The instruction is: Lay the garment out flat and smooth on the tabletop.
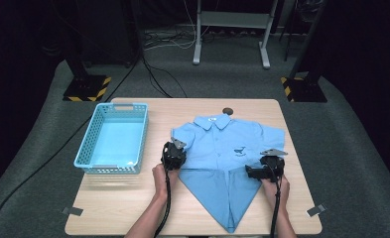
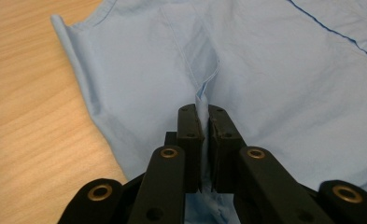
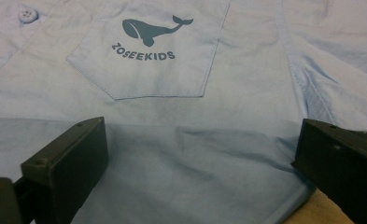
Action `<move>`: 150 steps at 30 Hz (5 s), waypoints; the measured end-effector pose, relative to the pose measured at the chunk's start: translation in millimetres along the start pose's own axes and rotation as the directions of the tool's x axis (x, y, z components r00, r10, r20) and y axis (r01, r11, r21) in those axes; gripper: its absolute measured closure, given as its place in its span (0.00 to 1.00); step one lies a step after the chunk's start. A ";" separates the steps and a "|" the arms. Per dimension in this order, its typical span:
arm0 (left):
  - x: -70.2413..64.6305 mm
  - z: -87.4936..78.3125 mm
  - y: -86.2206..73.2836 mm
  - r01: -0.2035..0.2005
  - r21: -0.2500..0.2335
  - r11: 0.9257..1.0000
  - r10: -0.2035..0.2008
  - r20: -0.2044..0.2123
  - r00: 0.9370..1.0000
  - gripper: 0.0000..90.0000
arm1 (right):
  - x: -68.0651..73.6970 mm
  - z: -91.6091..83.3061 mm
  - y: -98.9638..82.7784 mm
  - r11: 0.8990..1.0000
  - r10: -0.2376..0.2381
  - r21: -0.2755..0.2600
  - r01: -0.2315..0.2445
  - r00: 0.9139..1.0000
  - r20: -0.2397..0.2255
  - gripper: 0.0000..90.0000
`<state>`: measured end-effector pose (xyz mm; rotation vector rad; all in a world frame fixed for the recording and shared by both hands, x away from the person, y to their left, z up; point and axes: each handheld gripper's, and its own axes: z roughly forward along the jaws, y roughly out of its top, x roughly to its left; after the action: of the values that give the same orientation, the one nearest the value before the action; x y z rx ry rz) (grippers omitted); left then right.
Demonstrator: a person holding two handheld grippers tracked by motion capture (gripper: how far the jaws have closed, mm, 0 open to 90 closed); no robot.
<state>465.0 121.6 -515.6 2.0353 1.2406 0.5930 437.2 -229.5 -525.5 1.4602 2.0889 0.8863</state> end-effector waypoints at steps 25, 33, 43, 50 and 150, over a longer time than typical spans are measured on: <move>31.8 -26.2 -19.8 0.077 -0.080 0.994 -0.090 -0.170 0.981 0.92 | 0.0 -0.1 -0.1 1.000 0.000 -0.001 0.000 1.000 0.000 0.02; 31.4 -31.1 -29.7 0.066 -0.071 0.995 -0.080 -0.227 0.971 0.89 | 0.0 -0.1 -0.2 1.000 0.001 -0.001 -0.001 1.000 0.001 0.02; 29.3 -39.7 -37.6 0.116 -0.065 0.991 -0.129 -0.269 0.955 0.49 | 0.1 -0.2 -0.4 1.000 0.002 -0.002 -0.002 1.000 0.002 0.02; 18.1 -48.6 -38.9 0.110 -0.071 0.991 -0.123 -0.208 0.970 0.23 | 0.7 -1.2 -1.0 1.000 0.000 -0.004 0.000 1.000 0.009 0.02; -43.2 -6.1 -19.4 -0.010 0.033 0.999 0.008 0.070 0.997 0.02 | 64.8 -0.3 2.6 0.996 -0.043 -0.082 0.039 0.998 -0.048 0.91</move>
<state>430.3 91.1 -527.4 2.0725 1.2079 0.5039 416.3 -168.2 -523.0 1.3628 2.0856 0.9891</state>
